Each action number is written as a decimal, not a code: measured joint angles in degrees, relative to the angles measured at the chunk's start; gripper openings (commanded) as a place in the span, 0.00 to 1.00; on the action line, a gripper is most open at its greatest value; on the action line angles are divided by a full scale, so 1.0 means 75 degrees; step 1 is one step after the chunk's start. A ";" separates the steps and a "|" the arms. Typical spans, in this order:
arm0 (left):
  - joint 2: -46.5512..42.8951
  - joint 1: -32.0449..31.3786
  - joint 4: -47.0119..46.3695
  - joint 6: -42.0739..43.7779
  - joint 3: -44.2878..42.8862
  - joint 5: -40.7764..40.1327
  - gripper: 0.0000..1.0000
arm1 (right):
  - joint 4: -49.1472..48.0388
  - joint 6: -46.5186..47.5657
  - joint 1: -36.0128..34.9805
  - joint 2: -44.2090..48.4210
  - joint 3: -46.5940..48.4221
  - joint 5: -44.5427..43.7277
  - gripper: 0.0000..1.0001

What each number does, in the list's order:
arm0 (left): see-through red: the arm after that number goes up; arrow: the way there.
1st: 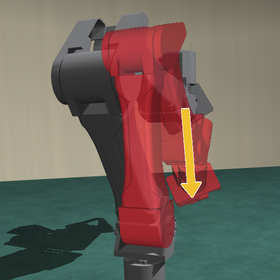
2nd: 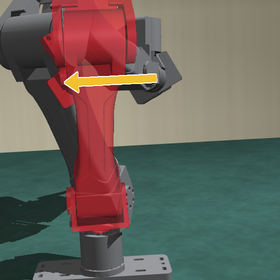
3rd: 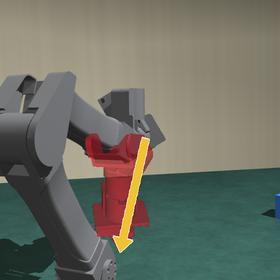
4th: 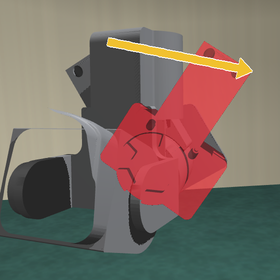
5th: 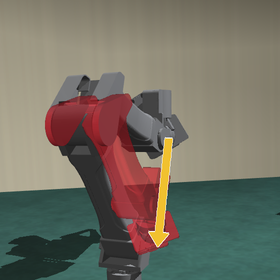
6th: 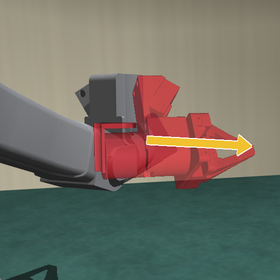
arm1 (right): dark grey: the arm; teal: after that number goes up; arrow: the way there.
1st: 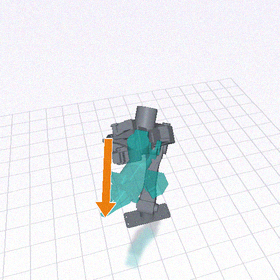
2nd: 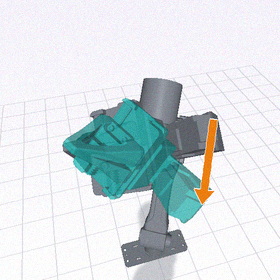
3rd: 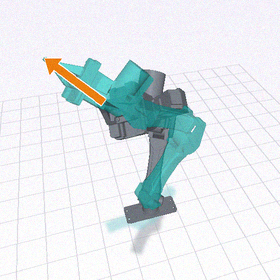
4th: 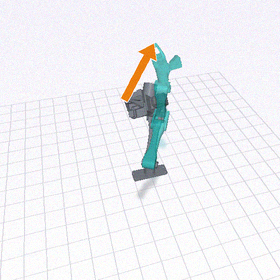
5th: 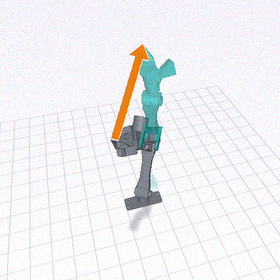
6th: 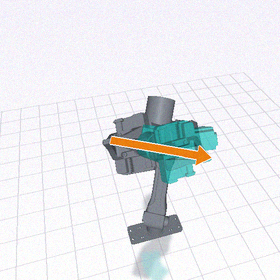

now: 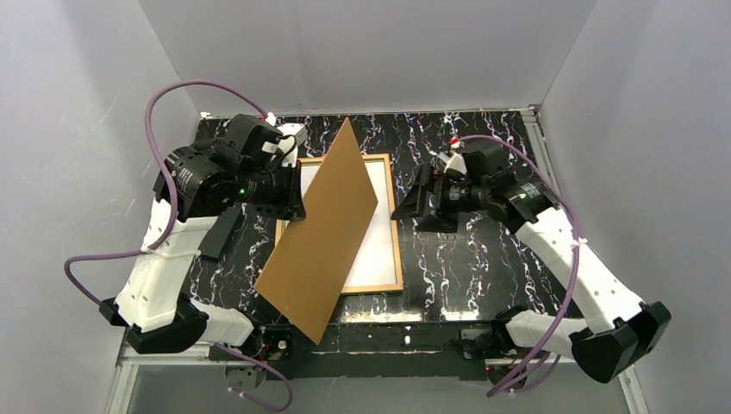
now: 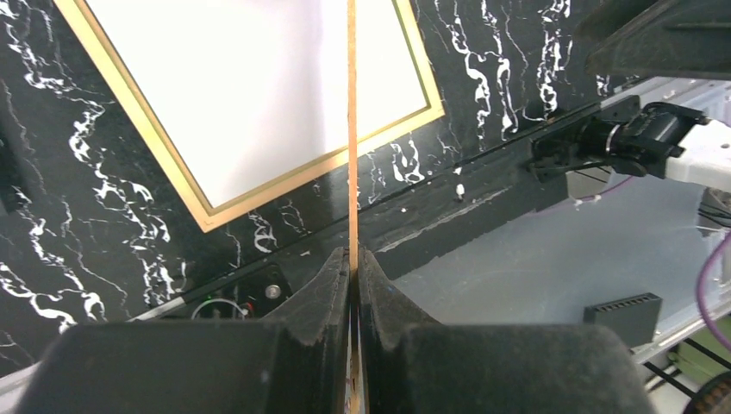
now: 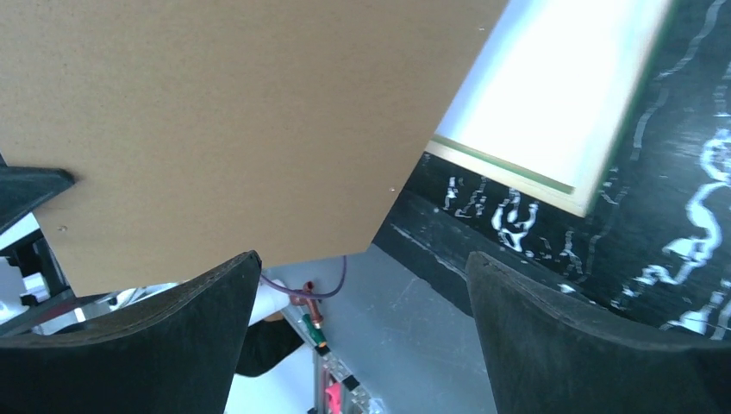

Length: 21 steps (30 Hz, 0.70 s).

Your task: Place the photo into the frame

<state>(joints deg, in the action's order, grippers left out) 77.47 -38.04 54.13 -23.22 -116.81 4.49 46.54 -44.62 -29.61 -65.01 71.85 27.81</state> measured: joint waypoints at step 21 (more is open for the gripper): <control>-0.0930 -0.1419 -0.1020 0.0143 0.2363 -0.2725 0.00 | -0.3305 -0.2713 -0.1510 -0.0393 -0.1810 -0.1061 0.97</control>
<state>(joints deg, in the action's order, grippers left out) 70.50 -48.69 46.48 -22.15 -99.09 -15.94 21.76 -64.97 -40.93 -67.96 58.28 19.86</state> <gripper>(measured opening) 0.038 0.970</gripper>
